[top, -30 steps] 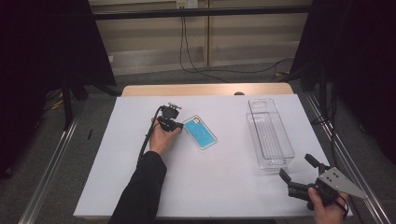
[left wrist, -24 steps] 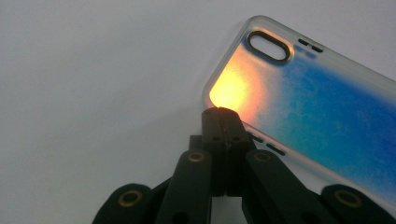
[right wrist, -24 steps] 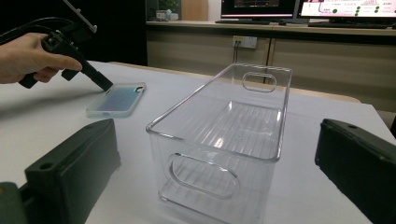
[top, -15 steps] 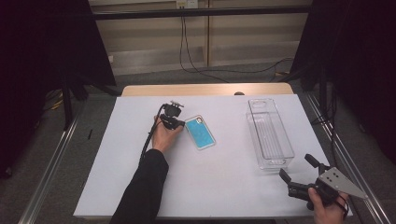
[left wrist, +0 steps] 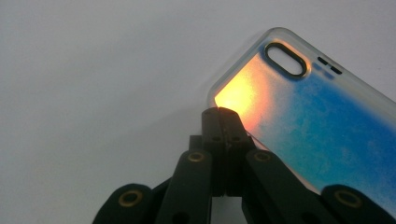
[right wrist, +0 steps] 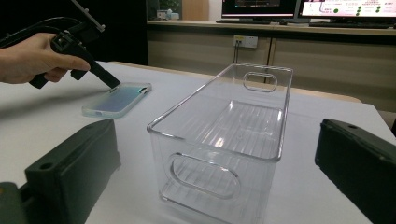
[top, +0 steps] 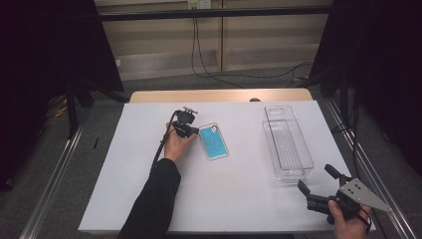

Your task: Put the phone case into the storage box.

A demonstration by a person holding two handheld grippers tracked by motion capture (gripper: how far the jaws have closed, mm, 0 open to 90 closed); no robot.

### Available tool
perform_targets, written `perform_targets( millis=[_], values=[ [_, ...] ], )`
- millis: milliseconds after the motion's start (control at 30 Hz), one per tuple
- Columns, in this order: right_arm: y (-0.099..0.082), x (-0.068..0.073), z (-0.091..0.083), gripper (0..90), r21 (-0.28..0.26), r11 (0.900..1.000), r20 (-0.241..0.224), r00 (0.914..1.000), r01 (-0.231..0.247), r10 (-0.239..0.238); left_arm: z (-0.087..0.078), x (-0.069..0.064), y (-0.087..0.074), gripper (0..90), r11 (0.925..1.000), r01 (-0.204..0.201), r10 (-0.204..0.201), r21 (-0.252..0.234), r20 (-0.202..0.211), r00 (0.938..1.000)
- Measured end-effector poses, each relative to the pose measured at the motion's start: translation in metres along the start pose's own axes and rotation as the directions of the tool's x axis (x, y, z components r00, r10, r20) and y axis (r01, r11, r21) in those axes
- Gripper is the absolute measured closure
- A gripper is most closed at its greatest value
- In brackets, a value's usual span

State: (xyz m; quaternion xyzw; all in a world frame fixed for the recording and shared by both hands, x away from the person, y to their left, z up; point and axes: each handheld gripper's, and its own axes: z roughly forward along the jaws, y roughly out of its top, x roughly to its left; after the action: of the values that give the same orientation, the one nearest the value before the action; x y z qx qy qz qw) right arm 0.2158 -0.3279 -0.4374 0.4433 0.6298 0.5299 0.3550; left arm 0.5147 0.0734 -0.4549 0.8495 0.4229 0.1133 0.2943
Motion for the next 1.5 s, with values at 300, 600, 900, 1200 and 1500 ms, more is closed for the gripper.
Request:
perform_targets(
  millis=[300,600,900,1200,1500],
  values=[
    [0.0,0.0,0.0,0.0,0.001,1.0,-0.001,1.0,0.0,0.0,0.004,-0.003,0.002,90.0,0.9998,0.004,-0.004,-0.02,0.001,1.0],
    [0.0,0.0,0.0,0.0,0.0,1.0,0.0,1.0,-0.006,0.006,0.008,-0.004,0.005,90.0,0.9997,0.001,-0.001,-0.024,-0.004,1.0],
    [0.0,0.0,0.0,0.0,0.002,1.0,0.0,1.0,-0.006,0.006,0.013,-0.007,0.009,90.0,0.999,0.009,-0.009,-0.044,0.002,1.0],
    [0.0,-0.001,0.0,0.0,0.001,1.0,0.001,1.0,-0.004,0.004,0.016,-0.008,0.01,90.0,0.9981,0.023,-0.022,-0.057,0.015,0.9997],
    [0.0,-0.001,0.0,0.0,0.002,1.0,-0.001,1.0,-0.002,0.002,0.02,-0.013,0.013,90.0,0.9977,0.016,-0.014,-0.066,0.024,0.9996]
  ],
)
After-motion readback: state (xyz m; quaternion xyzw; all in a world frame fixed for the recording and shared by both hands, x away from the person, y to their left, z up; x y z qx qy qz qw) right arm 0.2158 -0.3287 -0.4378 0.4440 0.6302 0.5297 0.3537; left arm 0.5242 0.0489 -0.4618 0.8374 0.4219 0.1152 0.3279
